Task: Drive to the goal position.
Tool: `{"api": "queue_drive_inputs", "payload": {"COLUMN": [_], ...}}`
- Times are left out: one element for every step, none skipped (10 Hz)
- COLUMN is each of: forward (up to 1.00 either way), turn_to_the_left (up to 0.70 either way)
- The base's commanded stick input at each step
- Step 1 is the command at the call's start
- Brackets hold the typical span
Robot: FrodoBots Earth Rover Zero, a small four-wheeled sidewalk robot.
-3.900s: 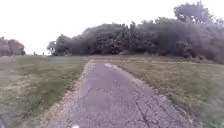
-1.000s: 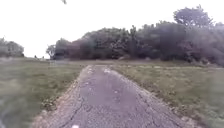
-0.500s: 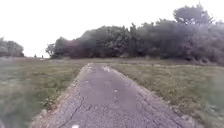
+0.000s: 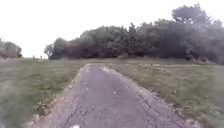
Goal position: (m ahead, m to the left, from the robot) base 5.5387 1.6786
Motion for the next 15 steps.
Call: {"api": "queue_drive_inputs", "payload": {"forward": [0.85, 0.85, 0.85, 0.85, 0.85, 0.85, 0.85, 0.85, 0.85, 0.85, 0.85, 0.85, 0.85, 0.85, 0.85], "turn_to_the_left": [0.01, 0.01, 0.01, 0.01, 0.01, 0.01, 0.01, 0.01, 0.01, 0.01, 0.01, 0.01, 0.01, 0.01, 0.01]}}
